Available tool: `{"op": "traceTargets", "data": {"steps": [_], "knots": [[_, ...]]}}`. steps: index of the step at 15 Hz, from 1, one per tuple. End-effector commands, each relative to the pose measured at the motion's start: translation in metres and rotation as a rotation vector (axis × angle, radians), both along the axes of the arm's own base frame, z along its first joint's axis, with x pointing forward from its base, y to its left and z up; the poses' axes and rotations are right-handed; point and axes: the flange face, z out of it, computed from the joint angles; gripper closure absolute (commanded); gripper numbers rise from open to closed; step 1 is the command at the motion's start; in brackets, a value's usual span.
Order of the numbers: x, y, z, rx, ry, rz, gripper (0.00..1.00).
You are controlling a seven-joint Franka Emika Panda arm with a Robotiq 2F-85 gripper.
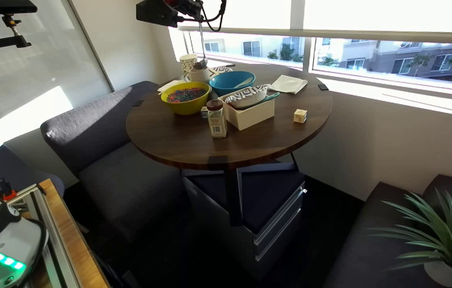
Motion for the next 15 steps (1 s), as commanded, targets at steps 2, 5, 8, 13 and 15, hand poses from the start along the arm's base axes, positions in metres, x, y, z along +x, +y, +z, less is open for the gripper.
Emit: {"op": "traceTargets", "data": {"steps": [2,5,8,13,15], "knots": [[-0.006,0.017,0.004,-0.065,-0.048,0.017,0.99],[-0.011,0.026,0.004,-0.090,-0.052,0.041,0.99],[-0.017,0.033,0.005,-0.133,-0.067,0.059,0.99],[-0.019,0.036,0.005,-0.199,-0.107,0.056,0.99],[-0.020,0.036,0.004,-0.213,-0.116,0.051,0.99]]}}
